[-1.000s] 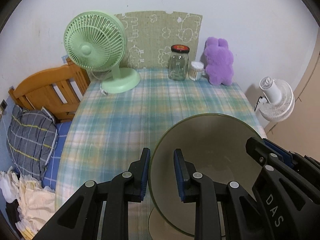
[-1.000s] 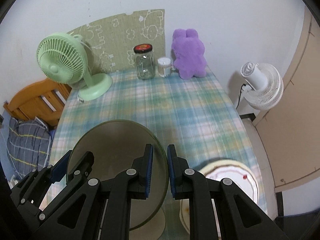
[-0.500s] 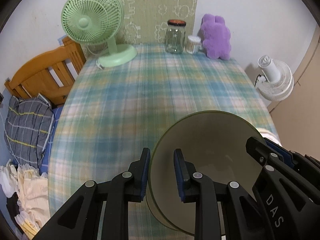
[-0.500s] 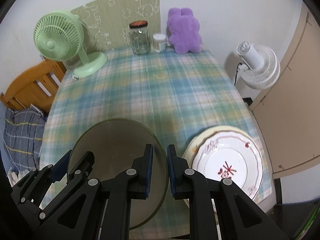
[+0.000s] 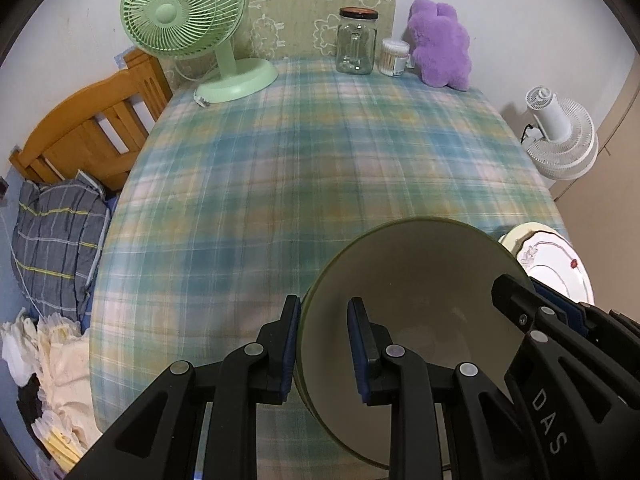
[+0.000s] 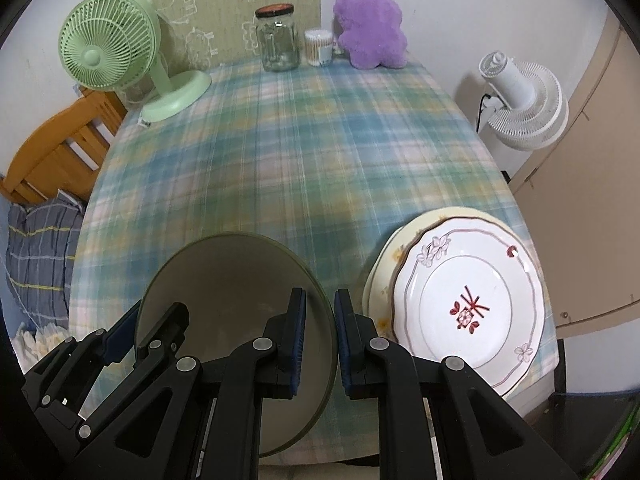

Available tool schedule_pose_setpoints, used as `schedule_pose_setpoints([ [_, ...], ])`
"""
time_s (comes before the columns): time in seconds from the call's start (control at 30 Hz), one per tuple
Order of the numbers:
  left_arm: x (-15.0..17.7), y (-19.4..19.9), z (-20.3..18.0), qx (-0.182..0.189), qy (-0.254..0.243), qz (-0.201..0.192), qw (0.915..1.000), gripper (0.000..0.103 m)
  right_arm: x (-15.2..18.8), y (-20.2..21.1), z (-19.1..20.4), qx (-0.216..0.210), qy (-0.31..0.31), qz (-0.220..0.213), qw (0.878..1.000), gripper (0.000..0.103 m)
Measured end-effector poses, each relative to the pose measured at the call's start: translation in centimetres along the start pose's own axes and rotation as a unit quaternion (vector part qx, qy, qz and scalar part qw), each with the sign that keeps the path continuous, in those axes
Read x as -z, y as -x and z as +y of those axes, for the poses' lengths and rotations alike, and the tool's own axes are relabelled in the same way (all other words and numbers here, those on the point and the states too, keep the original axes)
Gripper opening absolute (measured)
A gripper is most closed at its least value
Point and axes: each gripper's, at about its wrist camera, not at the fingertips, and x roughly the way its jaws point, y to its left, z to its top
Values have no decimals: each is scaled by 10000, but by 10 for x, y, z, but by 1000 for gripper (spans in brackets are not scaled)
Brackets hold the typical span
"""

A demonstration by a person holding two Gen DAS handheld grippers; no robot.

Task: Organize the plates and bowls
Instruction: 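Lift the white bowl with both grippers and carry it toward the plate stack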

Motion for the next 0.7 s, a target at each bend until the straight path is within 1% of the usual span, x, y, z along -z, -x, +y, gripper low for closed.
schedule_pose_setpoints([
  [0.1,0,-3,1,-58,16,18,10000,22,0,-4,0,-86,-26,24,10000,18],
  [0.33,4,-17,5,-120,86,261,9996,22,1,-19,3,-147,11,191,9997,18],
  [0.43,4,-18,3,-169,53,223,9996,22,3,-24,2,-191,-7,253,9995,18],
  [0.7,4,-17,2,-184,67,183,9996,22,1,-26,0,-246,-7,217,9995,18],
])
